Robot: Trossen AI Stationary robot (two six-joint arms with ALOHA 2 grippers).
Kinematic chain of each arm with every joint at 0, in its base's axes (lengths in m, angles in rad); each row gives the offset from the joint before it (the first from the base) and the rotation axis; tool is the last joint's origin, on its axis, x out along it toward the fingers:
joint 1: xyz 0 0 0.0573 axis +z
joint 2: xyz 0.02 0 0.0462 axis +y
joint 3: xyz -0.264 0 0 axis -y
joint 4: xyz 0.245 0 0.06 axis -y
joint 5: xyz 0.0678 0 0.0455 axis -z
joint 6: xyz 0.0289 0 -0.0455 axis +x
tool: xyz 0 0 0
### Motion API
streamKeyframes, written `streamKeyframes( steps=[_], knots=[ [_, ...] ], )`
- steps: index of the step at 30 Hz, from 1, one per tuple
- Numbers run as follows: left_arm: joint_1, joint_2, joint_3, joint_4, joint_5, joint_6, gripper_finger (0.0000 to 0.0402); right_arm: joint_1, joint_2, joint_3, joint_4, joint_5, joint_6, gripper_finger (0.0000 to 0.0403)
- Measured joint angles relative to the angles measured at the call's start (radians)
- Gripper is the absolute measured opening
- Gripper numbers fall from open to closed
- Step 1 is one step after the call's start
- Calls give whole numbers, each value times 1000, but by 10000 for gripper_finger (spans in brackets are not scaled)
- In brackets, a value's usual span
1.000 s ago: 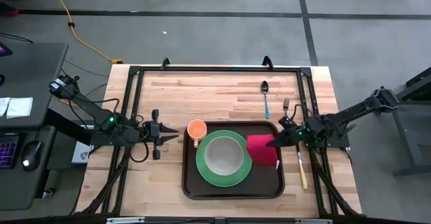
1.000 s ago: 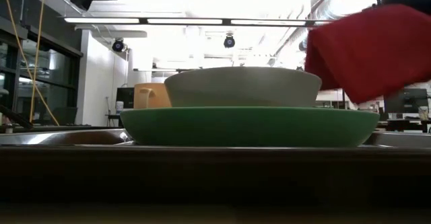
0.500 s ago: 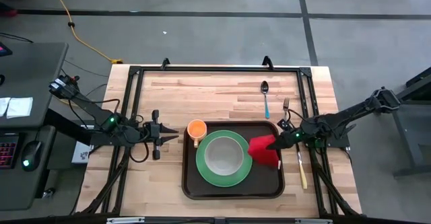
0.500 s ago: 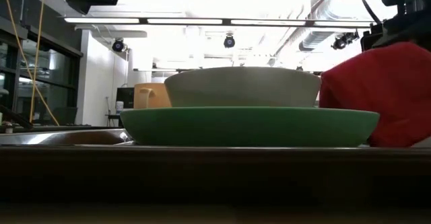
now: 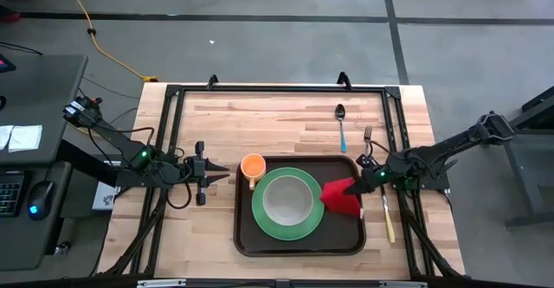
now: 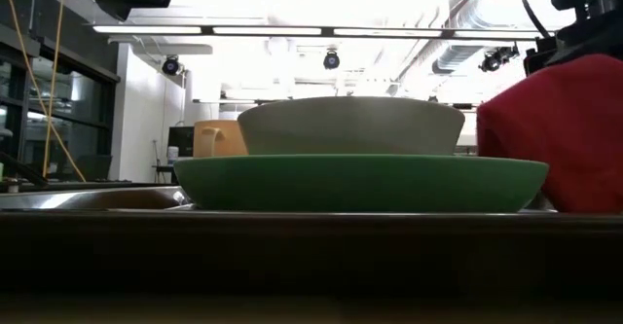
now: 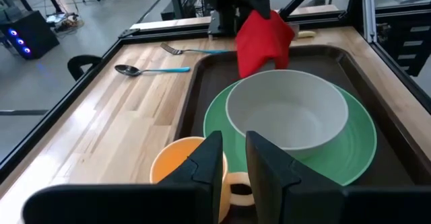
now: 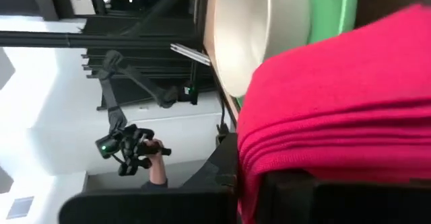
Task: Set up tray
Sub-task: Put the red table napkin on the black tray to the right of the green plate
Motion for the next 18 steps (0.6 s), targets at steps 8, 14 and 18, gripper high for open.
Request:
streamKeyframes(
  steps=[8, 14, 18],
  knots=[
    [0, 0, 0, 0, -8, 1, 97, 38, 1, -1, -19, 35, 115, 0],
    [0, 0, 0, 0, -17, 2, 97, 39, 0, 1, 142, 79, 71, 0],
    [0, 0, 1, 0, -18, 1, 97, 69, 23, 1, 44, 23, 156, 0]
  ],
)
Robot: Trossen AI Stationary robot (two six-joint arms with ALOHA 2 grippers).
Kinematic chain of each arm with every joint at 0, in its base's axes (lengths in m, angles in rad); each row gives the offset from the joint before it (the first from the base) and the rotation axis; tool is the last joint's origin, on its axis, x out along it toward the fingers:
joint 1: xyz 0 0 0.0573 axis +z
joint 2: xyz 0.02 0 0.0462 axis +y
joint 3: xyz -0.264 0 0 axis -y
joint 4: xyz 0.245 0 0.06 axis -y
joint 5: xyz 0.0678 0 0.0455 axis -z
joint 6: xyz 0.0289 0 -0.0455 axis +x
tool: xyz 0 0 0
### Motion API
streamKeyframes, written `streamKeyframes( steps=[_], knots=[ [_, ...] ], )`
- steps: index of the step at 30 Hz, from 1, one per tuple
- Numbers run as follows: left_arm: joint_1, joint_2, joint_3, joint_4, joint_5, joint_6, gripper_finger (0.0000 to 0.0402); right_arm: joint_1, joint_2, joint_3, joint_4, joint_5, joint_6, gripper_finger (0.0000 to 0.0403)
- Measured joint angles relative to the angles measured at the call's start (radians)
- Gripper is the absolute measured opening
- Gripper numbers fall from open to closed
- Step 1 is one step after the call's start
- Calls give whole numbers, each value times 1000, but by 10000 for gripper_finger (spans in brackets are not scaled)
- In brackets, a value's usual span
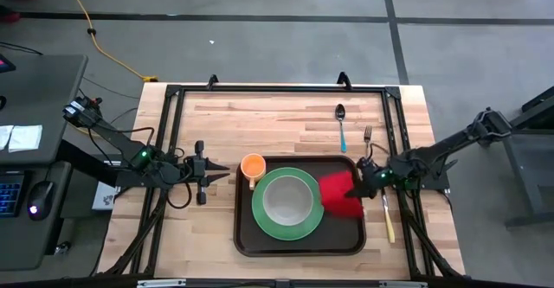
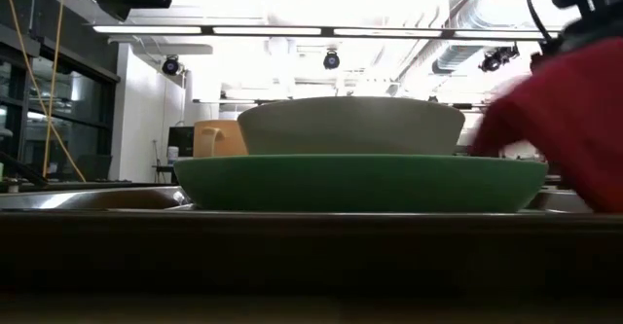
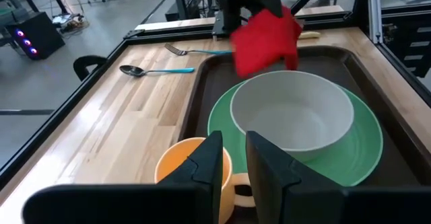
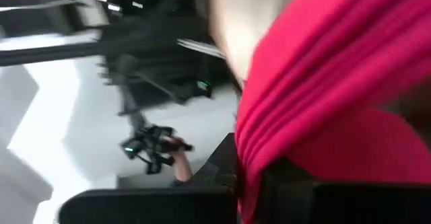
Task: Set up tray
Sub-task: Put the red table napkin on the black tray to the right of the green plate
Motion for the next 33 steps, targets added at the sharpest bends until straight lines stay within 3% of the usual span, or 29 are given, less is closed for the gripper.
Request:
streamKeyframes(
  steps=[17, 33],
  knots=[
    [0, 0, 0, 0, -21, -3, 97, 38, 182, -1, -66, -72, 26, 0],
    [0, 0, 0, 0, 10, -9, 97, -16, 182, -1, -174, 75, -6, 0]
  ],
)
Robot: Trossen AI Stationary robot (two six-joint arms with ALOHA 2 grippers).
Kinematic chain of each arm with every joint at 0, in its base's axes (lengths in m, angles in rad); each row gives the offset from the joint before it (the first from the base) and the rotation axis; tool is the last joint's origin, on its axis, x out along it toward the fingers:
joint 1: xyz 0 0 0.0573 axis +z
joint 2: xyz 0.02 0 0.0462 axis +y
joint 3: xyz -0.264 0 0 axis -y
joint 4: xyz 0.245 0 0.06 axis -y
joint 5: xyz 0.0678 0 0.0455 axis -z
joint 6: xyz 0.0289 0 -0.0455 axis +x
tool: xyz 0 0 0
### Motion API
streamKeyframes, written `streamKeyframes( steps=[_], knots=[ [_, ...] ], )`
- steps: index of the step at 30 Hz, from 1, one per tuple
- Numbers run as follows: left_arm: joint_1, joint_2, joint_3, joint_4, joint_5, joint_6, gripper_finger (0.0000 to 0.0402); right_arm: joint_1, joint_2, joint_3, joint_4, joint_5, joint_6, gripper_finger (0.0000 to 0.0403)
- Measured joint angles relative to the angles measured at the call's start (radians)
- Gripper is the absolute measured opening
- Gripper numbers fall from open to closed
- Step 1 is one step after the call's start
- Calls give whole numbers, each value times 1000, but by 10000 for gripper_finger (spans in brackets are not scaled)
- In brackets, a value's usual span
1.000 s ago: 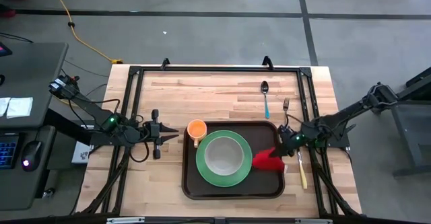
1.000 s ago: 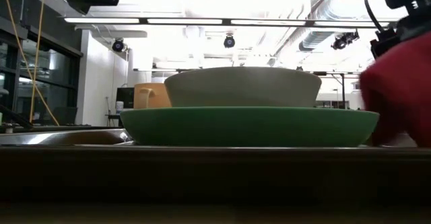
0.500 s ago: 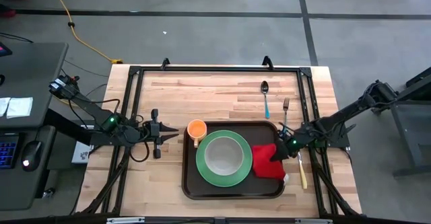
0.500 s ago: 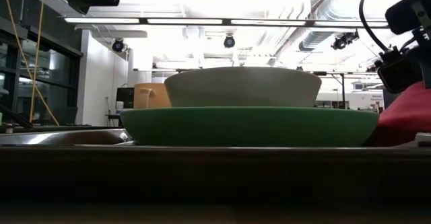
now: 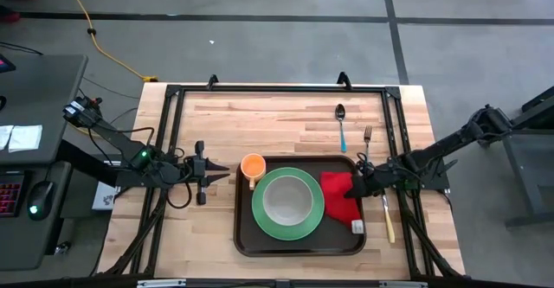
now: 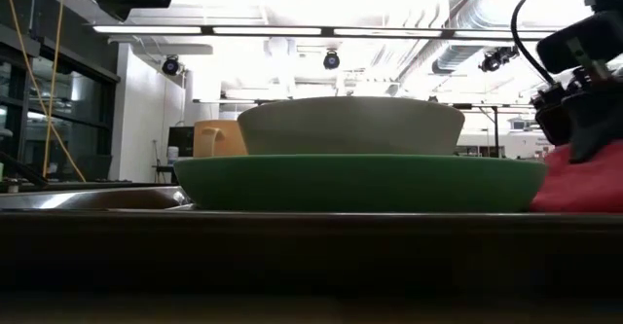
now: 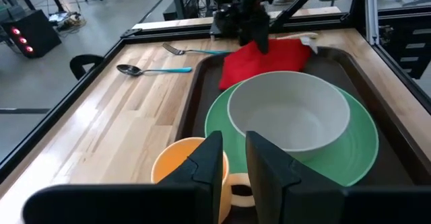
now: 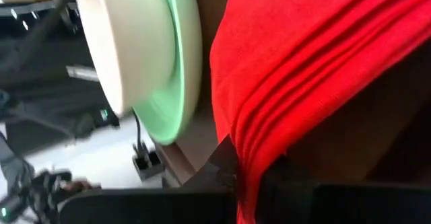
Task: Set up tray
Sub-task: Put the red table napkin on the black tray to the right of the green plate
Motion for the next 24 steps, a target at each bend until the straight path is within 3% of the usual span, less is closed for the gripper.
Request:
streamKeyframes(
  steps=[15, 24],
  knots=[
    [0, 0, 0, 0, 27, 0, 97, -216, -27, 0, 46, -116, -13, 0],
    [0, 0, 0, 0, 27, 0, 97, -275, -43, 0, -78, -233, -34, 0]
  ],
)
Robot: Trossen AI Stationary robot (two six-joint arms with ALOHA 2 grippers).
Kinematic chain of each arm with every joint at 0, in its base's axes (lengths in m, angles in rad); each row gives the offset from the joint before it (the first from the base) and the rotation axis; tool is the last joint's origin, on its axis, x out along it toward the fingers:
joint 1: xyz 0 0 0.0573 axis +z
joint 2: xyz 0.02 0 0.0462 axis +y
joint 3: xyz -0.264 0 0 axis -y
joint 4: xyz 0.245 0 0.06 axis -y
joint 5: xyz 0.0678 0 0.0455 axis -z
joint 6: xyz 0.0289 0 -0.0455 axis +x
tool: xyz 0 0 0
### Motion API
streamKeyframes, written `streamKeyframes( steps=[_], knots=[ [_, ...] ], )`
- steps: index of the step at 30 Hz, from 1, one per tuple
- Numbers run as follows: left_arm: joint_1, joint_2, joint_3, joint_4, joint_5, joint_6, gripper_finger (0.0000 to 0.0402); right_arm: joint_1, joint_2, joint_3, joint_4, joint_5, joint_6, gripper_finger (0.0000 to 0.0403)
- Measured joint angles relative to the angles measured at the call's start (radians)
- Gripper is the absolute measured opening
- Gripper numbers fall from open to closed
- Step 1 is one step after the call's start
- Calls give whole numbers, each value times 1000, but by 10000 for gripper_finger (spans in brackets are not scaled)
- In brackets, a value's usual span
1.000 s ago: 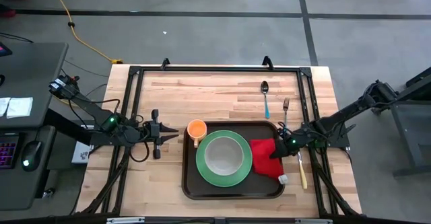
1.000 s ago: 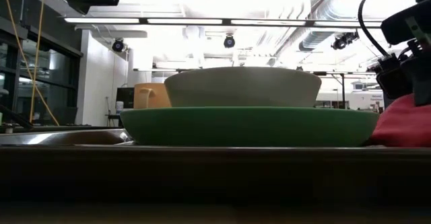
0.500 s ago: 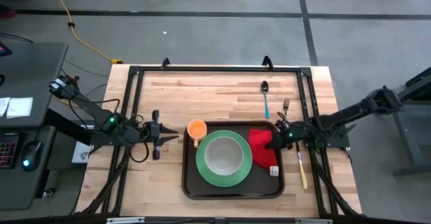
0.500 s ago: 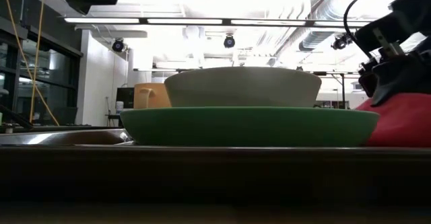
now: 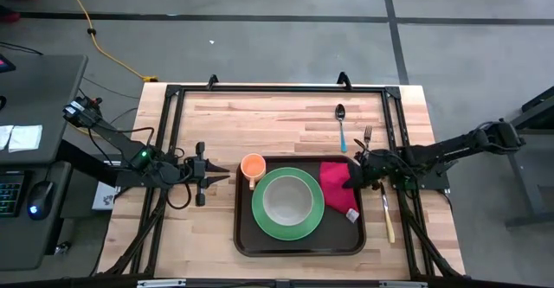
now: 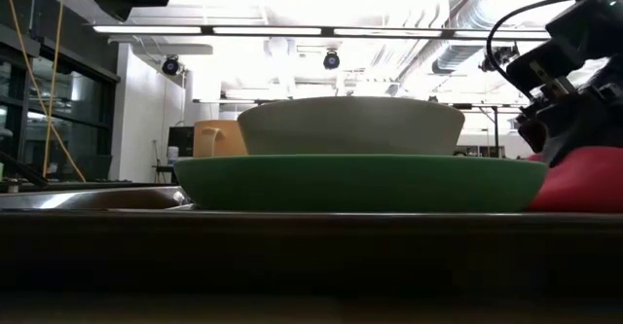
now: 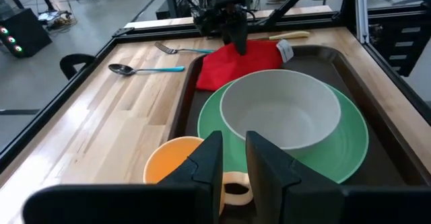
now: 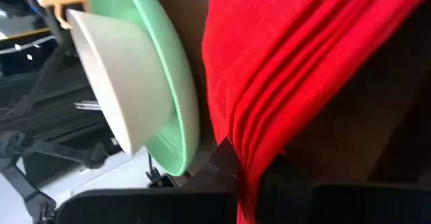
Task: Set up tray
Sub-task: Put the red table napkin on the black tray to the right of the green plate
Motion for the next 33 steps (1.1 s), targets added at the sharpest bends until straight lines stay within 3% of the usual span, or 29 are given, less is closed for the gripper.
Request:
streamKeyframes(
  steps=[9, 27, 33],
  knots=[
    [0, 0, 0, 9, 0, 0, 97, 0, 0, 0, -96, -21, 0, 0],
    [0, 0, 0, 14, 19, -1, 97, 0, 0, 0, -55, -56, -22, 1],
    [0, 0, 0, 15, 19, -1, 97, 0, -1, 0, -47, -110, -22, 27]
  ],
)
